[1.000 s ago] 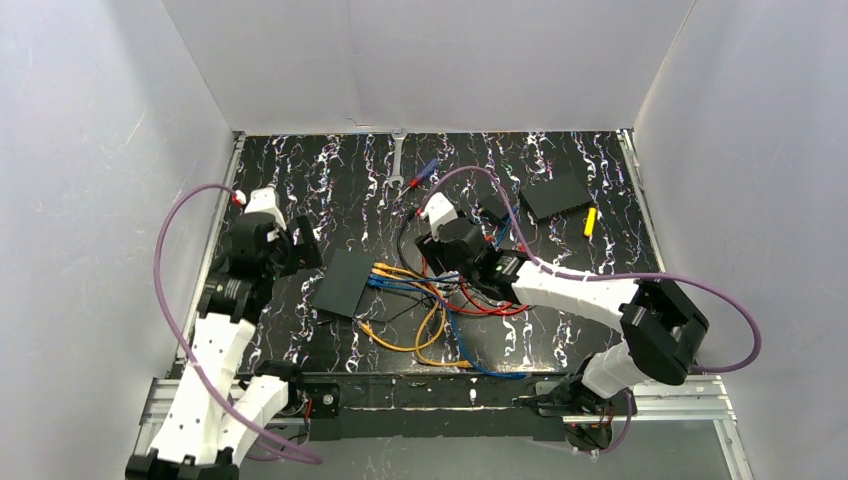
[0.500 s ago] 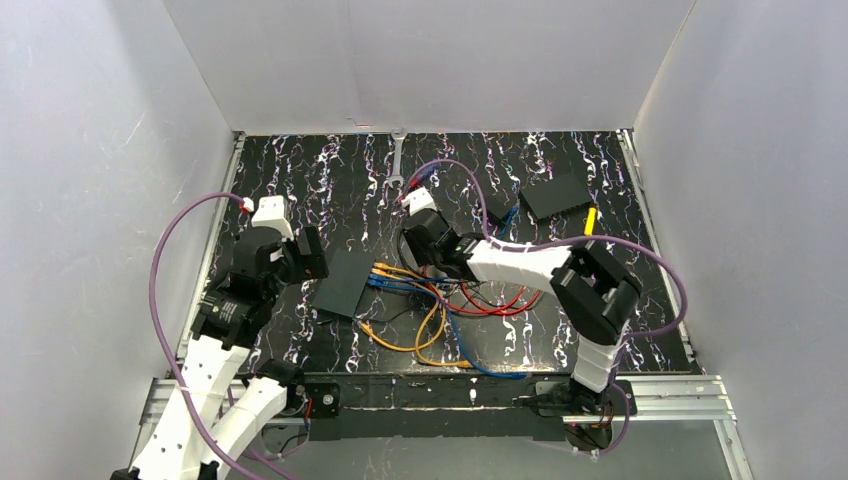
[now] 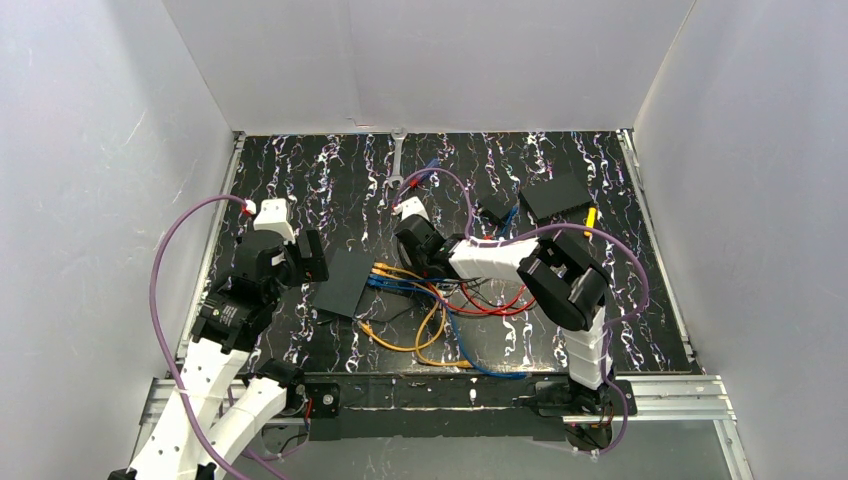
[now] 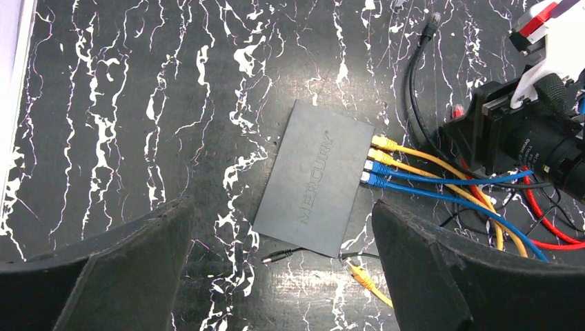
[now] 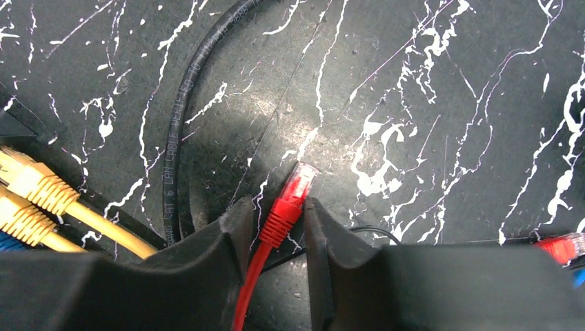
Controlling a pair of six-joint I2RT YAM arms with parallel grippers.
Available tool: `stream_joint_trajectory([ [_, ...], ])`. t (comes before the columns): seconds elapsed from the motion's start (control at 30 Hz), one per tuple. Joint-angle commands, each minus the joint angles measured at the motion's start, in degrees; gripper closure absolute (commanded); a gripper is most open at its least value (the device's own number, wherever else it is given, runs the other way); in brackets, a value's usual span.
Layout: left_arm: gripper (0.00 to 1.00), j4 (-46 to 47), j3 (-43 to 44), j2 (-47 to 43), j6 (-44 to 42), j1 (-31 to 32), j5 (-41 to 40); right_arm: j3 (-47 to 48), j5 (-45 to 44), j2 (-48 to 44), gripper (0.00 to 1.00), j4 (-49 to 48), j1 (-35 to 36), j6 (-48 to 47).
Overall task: Insert the plug into the switch port
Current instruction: Pick up the connector from the center of the board.
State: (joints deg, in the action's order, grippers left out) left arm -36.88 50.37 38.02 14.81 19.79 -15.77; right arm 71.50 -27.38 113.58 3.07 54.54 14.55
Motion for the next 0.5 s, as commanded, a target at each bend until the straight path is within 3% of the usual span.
stream_joint_trajectory([
  [0.0,0.02,-0.22,-0.45,-0.4,-0.66,0.29,-1.19,0.6,-0.38,0.95,0.65,0.74,-0.03,1.06],
  [0.2,0.02,-0.21,-0.45,-0.45,-0.66,0.33,-1.37,-0.37,-0.49,-2.84,0.99,0.76,-1.41,-1.73],
  [0.47,0.02,-0.12,-0.61,-0.58,-0.64,0.33,-1.37,1.47,-0.9,-14.78,0.99,2.2,-7.25,-8.93],
])
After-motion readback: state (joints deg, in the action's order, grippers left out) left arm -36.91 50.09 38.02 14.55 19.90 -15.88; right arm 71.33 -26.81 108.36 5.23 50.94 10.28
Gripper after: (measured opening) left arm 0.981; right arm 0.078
